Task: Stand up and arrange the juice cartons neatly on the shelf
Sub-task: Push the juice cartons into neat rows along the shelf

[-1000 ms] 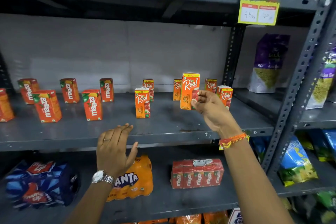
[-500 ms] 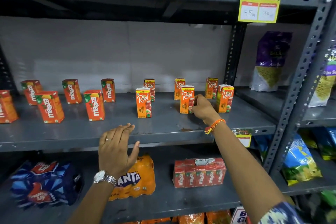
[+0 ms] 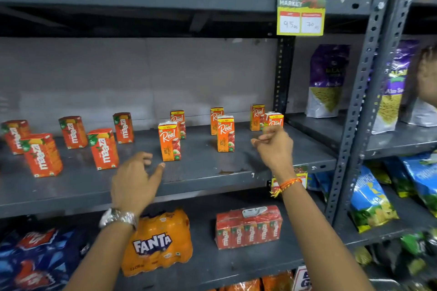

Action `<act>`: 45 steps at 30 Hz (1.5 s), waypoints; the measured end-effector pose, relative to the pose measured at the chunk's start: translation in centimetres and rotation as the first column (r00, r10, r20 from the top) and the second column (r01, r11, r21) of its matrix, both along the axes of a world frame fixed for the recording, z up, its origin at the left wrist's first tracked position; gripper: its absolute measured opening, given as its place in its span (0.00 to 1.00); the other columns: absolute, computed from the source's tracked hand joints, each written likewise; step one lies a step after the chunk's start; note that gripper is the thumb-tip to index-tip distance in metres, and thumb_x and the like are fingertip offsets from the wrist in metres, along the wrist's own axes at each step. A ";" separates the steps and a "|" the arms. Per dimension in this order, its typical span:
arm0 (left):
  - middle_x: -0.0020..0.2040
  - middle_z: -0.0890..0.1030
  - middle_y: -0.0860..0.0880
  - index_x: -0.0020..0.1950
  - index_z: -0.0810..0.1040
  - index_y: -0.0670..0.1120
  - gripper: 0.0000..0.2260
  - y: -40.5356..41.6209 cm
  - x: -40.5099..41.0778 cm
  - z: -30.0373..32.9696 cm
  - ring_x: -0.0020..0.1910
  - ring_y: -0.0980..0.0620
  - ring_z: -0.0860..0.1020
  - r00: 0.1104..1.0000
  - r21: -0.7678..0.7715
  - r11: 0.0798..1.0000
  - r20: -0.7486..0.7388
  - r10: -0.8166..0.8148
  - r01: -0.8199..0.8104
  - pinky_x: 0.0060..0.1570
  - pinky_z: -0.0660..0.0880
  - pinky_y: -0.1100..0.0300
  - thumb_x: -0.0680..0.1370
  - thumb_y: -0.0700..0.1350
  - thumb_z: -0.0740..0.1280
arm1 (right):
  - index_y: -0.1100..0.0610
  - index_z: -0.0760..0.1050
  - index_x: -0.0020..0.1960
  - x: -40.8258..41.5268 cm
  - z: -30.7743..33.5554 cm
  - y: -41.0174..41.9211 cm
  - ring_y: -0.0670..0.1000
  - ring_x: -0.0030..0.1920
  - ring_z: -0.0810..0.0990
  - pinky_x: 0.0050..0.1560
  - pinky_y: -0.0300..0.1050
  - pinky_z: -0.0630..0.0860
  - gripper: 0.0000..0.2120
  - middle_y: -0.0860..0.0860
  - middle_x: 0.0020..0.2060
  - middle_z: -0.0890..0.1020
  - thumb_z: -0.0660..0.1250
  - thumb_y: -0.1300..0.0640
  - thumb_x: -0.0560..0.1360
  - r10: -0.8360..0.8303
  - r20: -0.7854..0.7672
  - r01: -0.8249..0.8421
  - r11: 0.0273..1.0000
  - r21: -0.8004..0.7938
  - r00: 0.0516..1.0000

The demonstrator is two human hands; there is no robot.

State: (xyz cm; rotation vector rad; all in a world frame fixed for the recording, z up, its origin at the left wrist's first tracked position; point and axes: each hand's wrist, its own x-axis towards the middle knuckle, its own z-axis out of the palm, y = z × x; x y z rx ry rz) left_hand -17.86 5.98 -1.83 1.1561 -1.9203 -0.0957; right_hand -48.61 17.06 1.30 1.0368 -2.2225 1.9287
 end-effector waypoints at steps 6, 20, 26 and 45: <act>0.69 0.76 0.40 0.75 0.64 0.39 0.41 -3.0 -2.9 3.5 0.64 0.42 0.77 0.979 0.437 0.877 -0.125 -0.163 0.201 0.63 0.73 0.46 0.68 0.45 0.79 | 0.62 0.69 0.62 -3.9 1.1 2.0 0.58 0.56 0.80 0.57 0.52 0.77 0.37 0.55 0.50 0.80 0.82 0.53 0.61 -0.186 0.037 0.180 0.975 0.127 0.982; 0.57 0.84 0.42 0.55 0.81 0.43 0.16 -5.4 -6.0 3.2 0.53 0.43 0.81 0.980 0.418 0.886 -0.092 -0.178 0.200 0.50 0.71 0.53 0.70 0.47 0.78 | 0.60 0.79 0.56 -6.6 1.1 -0.8 0.58 0.58 0.78 0.58 0.50 0.75 0.27 0.59 0.54 0.81 0.81 0.50 0.62 -0.109 -0.060 0.124 0.912 0.390 0.992; 0.58 0.83 0.42 0.56 0.80 0.42 0.17 -5.8 -6.1 3.0 0.56 0.42 0.81 0.973 0.422 0.877 -0.091 -0.214 0.232 0.56 0.73 0.50 0.71 0.46 0.77 | 0.61 0.76 0.60 -6.5 1.2 -0.8 0.58 0.60 0.77 0.57 0.51 0.75 0.30 0.59 0.57 0.80 0.80 0.49 0.64 -0.114 -0.072 0.134 0.895 0.425 0.991; 0.57 0.84 0.45 0.58 0.80 0.45 0.20 -5.8 -5.8 2.4 0.56 0.45 0.82 0.967 0.385 0.888 -0.118 -0.224 0.252 0.55 0.73 0.54 0.69 0.48 0.78 | 0.62 0.69 0.68 2.2 0.7 -2.0 0.57 0.61 0.77 0.57 0.46 0.74 0.34 0.58 0.60 0.79 0.79 0.56 0.66 0.040 -0.220 -0.003 0.985 0.170 0.975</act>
